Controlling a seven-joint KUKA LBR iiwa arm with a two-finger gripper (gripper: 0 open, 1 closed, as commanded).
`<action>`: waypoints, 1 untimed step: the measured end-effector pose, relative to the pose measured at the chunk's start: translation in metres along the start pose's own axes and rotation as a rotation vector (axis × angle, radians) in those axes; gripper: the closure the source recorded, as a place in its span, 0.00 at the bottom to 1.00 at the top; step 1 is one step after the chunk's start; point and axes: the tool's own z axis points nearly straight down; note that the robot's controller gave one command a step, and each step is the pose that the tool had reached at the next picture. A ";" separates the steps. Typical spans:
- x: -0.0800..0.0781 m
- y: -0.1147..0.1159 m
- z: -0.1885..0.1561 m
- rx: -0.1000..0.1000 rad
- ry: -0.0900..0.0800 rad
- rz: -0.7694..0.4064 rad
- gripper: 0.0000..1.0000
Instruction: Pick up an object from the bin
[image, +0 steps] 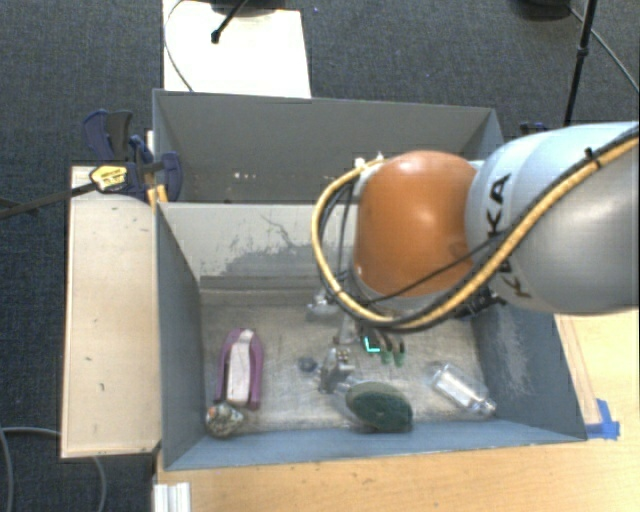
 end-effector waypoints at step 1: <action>0.009 -0.112 0.128 0.001 -0.001 -0.292 0.00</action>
Offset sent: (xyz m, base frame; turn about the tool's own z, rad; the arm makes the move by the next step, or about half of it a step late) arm -0.0083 -0.1098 -0.1263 -0.2965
